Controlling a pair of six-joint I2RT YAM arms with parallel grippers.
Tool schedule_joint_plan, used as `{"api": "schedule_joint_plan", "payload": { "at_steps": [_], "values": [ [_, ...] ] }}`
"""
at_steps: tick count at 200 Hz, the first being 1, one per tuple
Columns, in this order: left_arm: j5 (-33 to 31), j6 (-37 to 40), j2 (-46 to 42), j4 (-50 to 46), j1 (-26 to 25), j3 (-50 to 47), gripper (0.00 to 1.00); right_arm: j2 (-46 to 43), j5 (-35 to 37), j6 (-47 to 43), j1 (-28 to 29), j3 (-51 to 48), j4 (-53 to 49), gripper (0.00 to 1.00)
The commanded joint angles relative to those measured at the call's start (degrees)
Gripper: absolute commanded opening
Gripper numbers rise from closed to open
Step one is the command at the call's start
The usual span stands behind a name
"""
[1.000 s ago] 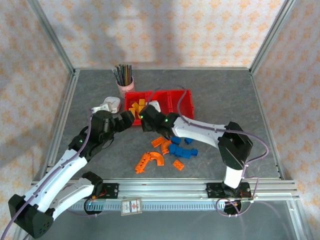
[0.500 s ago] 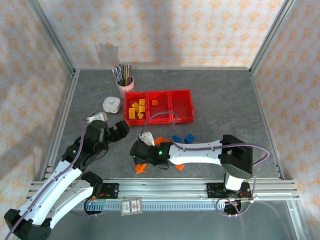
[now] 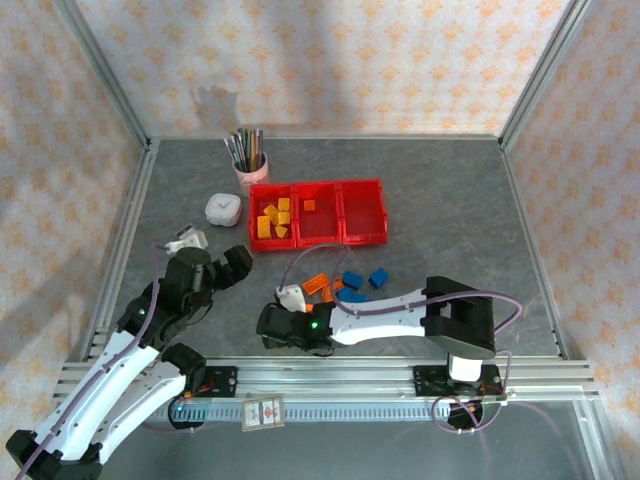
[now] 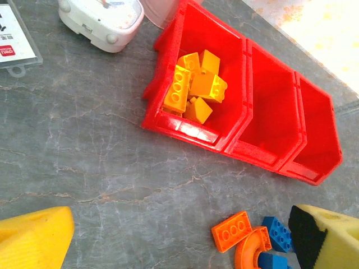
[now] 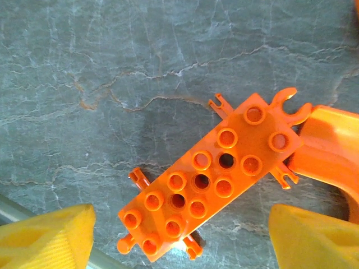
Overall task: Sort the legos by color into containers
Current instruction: Pick up the lego from the bottom-center of the table.
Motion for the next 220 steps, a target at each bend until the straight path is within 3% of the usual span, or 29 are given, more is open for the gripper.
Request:
{"api": "schedule_joint_plan", "payload": {
  "at_steps": [1, 46, 87, 160, 220],
  "values": [
    [-2.33, -0.95, -0.53, -2.66, 0.26, 0.90, 0.99, 2.03, 0.38, 1.10, 0.29, 0.11, 1.30, 0.81],
    [-4.11, -3.81, -1.35, -4.94, 0.24, 1.32, 0.99, 6.09, 1.37, -0.40, -1.96, 4.73, 1.58, 0.81],
    [-5.05, -6.30, -2.53, -6.50, 0.27, 1.52, 0.99, 10.58, 2.57, -4.04, -2.80, 10.64, -0.96, 0.75],
    [-5.19, -7.68, -3.61, -6.71, 0.32, 0.81, 0.99, 13.87, 5.14, -4.70, -2.62, 12.91, -6.72, 0.53],
    [-4.88, -7.54, -2.99, -6.35, 0.26, 0.85, 1.00, 17.10, 6.47, -5.53, -1.92, 16.96, -9.91, 0.43]
  ]
}}
